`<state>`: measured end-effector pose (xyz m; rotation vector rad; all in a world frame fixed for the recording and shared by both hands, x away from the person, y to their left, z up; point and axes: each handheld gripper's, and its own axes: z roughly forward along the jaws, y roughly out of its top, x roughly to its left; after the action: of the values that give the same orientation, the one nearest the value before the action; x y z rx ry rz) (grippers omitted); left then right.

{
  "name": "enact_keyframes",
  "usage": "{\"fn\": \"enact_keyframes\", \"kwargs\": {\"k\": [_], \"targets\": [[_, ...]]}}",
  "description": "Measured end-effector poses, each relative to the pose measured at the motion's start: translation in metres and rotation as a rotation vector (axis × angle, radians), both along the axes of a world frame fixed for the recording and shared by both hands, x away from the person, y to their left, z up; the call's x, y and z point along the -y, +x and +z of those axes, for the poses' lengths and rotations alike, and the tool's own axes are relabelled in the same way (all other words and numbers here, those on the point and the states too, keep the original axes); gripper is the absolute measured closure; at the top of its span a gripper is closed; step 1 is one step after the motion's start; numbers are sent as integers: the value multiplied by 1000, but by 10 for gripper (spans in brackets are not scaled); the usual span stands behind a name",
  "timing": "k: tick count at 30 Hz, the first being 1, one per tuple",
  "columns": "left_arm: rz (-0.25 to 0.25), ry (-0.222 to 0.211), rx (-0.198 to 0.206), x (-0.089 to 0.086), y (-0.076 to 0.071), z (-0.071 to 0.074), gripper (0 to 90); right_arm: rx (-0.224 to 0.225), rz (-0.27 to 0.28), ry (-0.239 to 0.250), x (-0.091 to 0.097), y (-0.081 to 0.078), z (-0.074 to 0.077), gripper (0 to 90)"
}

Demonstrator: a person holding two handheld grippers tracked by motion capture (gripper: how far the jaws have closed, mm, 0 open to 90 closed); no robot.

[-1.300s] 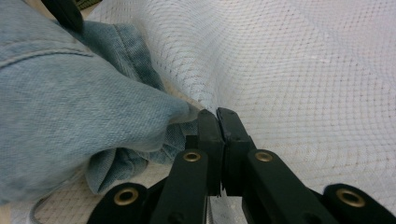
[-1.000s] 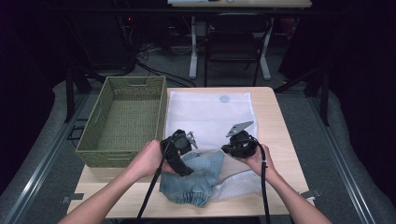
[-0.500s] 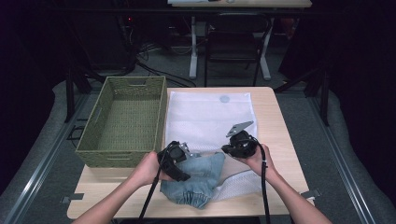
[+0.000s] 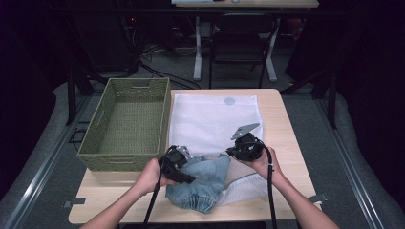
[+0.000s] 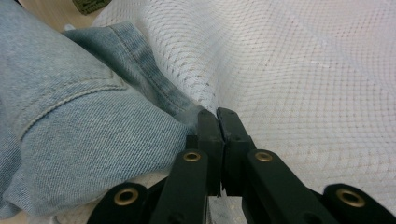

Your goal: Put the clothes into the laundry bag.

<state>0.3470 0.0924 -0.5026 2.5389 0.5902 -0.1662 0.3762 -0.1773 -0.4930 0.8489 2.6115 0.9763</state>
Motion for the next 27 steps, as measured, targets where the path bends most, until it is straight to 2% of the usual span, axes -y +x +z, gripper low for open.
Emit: {"fn": "enact_keyframes", "kwargs": {"k": [5,7,10,11,13,15,17,18,20,22,25,26,27], "targets": [[37,-24,42,-1,-2,22,719,14,-5,21,2,-1,7,894],[47,-10,46,-1,0,26,717,27,-10,36,3,-1,12,894],[65,28,11,4,3,10,715,20,-16,43,4,-1,12,894],[86,30,0,6,4,0,715,14,-16,41,4,-1,11,894],[109,24,-12,7,7,-7,714,17,-10,37,3,-2,11,894],[133,-1,-24,4,9,-5,714,21,-7,41,2,-3,12,894],[163,-39,-12,1,8,3,715,28,0,48,2,-5,15,894],[176,-45,-11,-1,8,7,714,36,-3,56,1,-6,17,894],[202,-51,40,-3,7,16,714,58,-2,75,1,-9,24,894],[221,-53,35,-3,9,13,704,76,-1,97,1,-12,31,894],[236,-41,13,0,14,-5,671,57,9,92,-1,-11,27,894],[245,-34,21,0,15,-5,647,48,13,77,-2,-10,23,894],[237,-40,18,-1,17,-4,574,38,10,69,-3,-10,20,894]]}}
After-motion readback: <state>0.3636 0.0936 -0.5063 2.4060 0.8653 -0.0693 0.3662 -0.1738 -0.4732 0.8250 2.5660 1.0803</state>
